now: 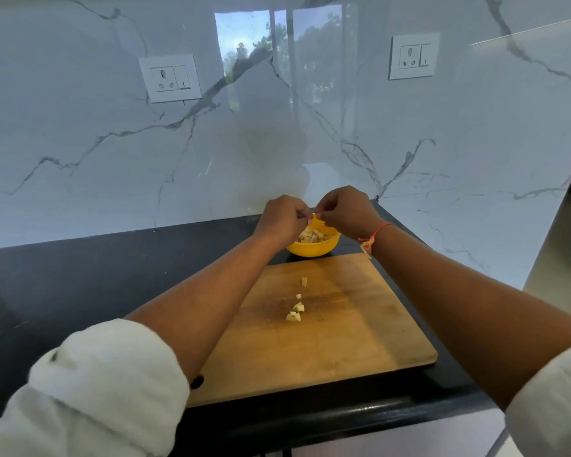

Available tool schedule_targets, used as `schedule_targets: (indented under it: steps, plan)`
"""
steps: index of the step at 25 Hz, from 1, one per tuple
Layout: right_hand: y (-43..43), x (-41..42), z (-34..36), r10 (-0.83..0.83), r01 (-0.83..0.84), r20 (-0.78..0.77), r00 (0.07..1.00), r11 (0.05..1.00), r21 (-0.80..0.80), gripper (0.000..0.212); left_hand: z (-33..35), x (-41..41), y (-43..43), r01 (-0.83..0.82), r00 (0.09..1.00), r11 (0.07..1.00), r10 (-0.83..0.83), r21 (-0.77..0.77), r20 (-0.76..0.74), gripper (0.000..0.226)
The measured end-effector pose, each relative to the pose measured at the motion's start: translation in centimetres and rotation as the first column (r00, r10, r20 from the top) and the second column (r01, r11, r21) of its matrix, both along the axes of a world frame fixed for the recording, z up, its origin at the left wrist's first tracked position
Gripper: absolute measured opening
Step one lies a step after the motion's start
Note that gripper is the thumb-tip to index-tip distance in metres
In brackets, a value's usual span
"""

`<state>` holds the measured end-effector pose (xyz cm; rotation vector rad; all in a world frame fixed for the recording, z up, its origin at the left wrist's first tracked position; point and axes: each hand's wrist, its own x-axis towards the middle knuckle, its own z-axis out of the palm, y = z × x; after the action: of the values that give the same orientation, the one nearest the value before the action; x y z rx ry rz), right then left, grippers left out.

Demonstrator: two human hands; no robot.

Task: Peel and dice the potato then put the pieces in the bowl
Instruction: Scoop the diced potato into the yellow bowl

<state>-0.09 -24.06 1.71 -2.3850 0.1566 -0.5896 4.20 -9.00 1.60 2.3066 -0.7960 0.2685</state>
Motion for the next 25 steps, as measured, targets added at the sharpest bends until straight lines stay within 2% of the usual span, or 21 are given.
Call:
schedule_targets:
  steps: [2,4,6,7,11,16,21,23,25]
  plan:
    - [1.1,-2.1,0.2,0.123,-0.122,-0.060,0.991,0.992,0.019,0.006,0.0,-1.5,1.9,0.029,0.999,0.997,-0.028,0.073,-0.017,0.010]
    - [2.5,-3.9,-0.6,0.202,-0.243,-0.246,0.948,0.958,-0.151,0.011,-0.5,-3.5,4.1,0.098,0.995,0.962,-0.093,0.255,-0.031,0.010]
    - [4.0,-5.2,-1.8,0.197,-0.339,-0.374,0.906,0.868,-0.364,0.020,-1.0,-5.4,5.8,0.165,0.986,0.908,-0.136,0.384,-0.101,0.016]
    - [4.7,-5.6,-2.4,0.188,-0.363,-0.404,0.895,0.832,-0.419,0.023,-1.3,-6.0,6.2,0.193,0.978,0.887,-0.140,0.419,-0.154,0.021]
    - [6.7,-6.9,-3.6,0.138,-0.392,-0.487,0.863,0.792,-0.469,0.024,-2.6,-7.3,7.0,0.266,0.941,0.823,-0.109,0.502,-0.320,0.039]
    - [7.0,-8.9,-4.2,0.148,-0.366,-0.443,0.884,0.808,-0.461,0.024,-3.5,-8.6,7.9,0.267,0.956,0.840,-0.170,0.472,-0.238,0.032]
    - [7.4,-10.4,-4.2,0.180,-0.391,-0.445,0.877,0.805,-0.445,0.024,-4.7,-9.6,9.2,0.214,0.973,0.923,-0.171,0.321,-0.157,0.022]
    - [7.7,-10.9,-4.2,0.178,-0.382,-0.449,0.876,0.825,-0.417,0.028,-5.0,-9.6,9.5,0.148,0.987,0.945,-0.125,0.292,-0.096,0.031]
    - [7.9,-11.3,-4.1,0.167,-0.360,-0.450,0.877,0.848,-0.388,0.037,-4.9,-9.1,9.8,0.104,0.993,0.938,-0.077,0.331,-0.094,0.053]
